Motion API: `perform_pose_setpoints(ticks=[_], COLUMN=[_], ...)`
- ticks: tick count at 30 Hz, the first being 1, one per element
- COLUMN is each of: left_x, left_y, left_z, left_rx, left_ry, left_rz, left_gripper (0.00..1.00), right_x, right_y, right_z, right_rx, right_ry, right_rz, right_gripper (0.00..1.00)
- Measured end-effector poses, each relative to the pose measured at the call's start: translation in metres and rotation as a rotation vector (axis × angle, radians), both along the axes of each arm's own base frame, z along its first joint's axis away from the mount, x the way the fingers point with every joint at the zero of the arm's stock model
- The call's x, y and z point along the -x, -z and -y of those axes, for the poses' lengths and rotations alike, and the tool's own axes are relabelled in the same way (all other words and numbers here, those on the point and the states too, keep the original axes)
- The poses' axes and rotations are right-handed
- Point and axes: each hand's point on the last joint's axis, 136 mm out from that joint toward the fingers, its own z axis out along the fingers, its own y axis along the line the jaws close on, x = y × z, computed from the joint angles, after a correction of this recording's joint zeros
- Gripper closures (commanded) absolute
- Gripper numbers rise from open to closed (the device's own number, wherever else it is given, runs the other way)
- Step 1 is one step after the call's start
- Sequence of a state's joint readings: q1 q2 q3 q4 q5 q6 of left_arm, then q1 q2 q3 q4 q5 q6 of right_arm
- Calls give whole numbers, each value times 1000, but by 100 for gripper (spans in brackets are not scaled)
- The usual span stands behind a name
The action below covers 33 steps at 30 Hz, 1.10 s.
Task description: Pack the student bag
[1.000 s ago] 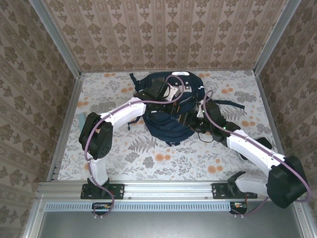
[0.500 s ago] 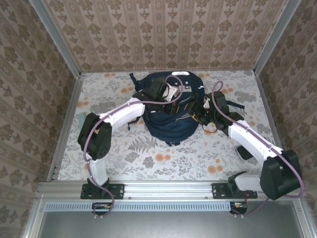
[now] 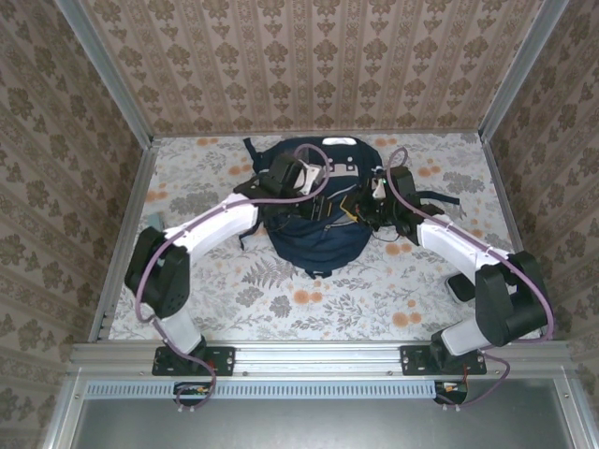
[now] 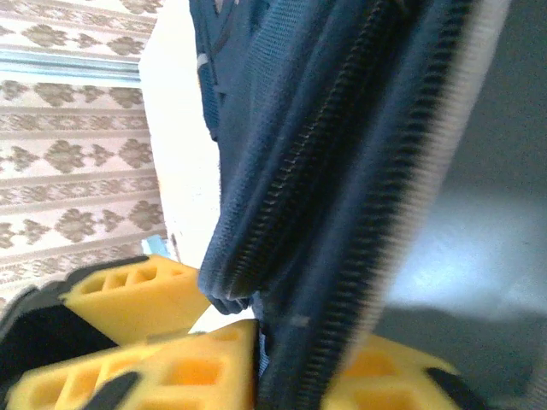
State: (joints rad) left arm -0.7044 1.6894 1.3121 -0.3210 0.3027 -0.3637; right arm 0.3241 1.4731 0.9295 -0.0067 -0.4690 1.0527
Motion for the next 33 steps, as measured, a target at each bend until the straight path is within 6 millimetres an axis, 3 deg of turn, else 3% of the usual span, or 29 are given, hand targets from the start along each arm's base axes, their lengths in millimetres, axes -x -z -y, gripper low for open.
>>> perform_pose_setpoints(ticks=[6,10,15,27,33], left_x=[24,43,59,52,50], left_y=[-12,0,22,37,38], left_z=[-36,-43,-31,-6,-3], left_rx=[45,98,122,167,172], left_ry=[-116,-137,-109,-94,-95], left_rz=[0,-30,-90,-136,-143], left_gripper=[47,49,50,43,52], right_x=[-4,-7,-8,-6,-7], right_y=[-10,-19,-25,-25,-27], right_z=[-6,-10,-14,-19,-19], right_rx=[-59,-105,-141,-155,-159], right_ry=[-9,-9,-11,-18,-18], right_rz=[15,27,31,14,25], right_gripper=[92,92,92,92,93])
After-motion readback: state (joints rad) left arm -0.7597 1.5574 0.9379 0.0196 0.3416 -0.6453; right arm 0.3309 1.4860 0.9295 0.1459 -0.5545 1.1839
